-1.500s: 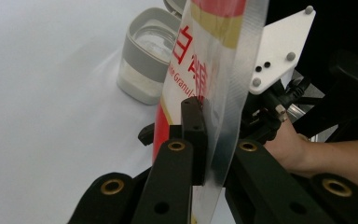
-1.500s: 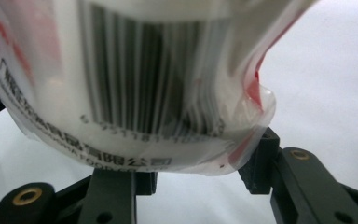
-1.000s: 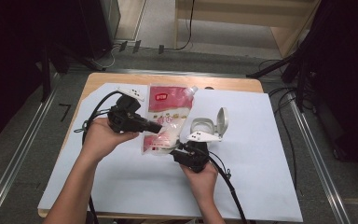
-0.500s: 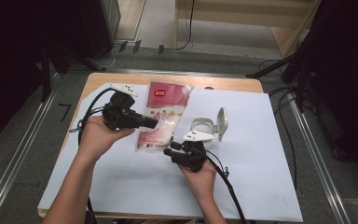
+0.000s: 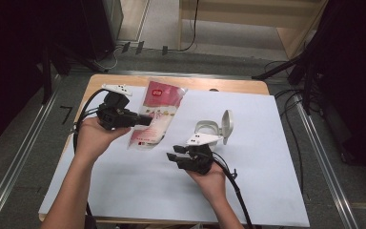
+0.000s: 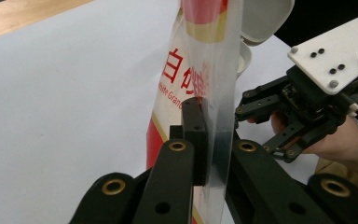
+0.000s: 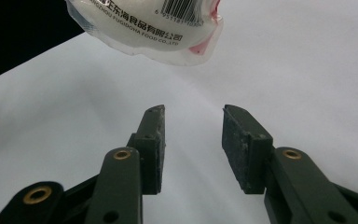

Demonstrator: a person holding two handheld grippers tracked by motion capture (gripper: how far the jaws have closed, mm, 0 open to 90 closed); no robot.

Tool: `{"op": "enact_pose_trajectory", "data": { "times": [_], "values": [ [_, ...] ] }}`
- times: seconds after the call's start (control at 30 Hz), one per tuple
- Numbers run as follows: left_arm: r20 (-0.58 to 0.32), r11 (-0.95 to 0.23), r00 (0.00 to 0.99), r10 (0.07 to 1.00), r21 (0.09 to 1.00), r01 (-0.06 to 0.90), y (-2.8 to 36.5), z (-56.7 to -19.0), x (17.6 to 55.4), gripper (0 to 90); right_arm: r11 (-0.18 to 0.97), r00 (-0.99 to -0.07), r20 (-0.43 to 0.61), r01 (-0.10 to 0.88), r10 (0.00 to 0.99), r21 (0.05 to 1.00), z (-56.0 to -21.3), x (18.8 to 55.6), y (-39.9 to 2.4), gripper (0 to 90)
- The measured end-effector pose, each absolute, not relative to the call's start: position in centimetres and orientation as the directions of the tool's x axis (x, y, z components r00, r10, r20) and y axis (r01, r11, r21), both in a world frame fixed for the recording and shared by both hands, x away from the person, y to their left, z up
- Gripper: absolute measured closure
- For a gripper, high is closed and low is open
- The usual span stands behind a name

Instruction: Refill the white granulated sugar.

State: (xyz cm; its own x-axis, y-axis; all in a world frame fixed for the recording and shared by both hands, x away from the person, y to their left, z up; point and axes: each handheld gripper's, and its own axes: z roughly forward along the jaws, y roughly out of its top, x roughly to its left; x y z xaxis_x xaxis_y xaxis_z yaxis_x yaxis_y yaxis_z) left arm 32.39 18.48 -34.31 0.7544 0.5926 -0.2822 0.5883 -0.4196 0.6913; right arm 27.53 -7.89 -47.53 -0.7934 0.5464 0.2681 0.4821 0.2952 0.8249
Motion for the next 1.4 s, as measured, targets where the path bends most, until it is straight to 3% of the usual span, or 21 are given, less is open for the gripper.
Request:
{"op": "enact_pose_trajectory", "data": {
  "times": [0.27,0.8,1.4],
  "values": [
    [-0.288,-0.4,0.73,0.619,0.684,0.61,19.2,-35.1,33.0,90.0,0.332,-0.833,0.308,0.483,0.46,0.81,-46.9,28.1,-9.0,58.5],
    [-0.279,-0.368,0.704,0.653,0.696,0.617,19.9,-36.0,33.9,90.0,0.367,-0.885,0.284,0.42,0.369,0.83,-45.9,28.0,-10.9,53.5],
    [-0.248,-0.364,0.68,0.69,0.694,0.621,18.6,-39.6,37.4,90.0,0.397,-0.889,0.26,0.409,0.378,0.822,-45.8,27.3,-14.0,53.4]
  ]
}}
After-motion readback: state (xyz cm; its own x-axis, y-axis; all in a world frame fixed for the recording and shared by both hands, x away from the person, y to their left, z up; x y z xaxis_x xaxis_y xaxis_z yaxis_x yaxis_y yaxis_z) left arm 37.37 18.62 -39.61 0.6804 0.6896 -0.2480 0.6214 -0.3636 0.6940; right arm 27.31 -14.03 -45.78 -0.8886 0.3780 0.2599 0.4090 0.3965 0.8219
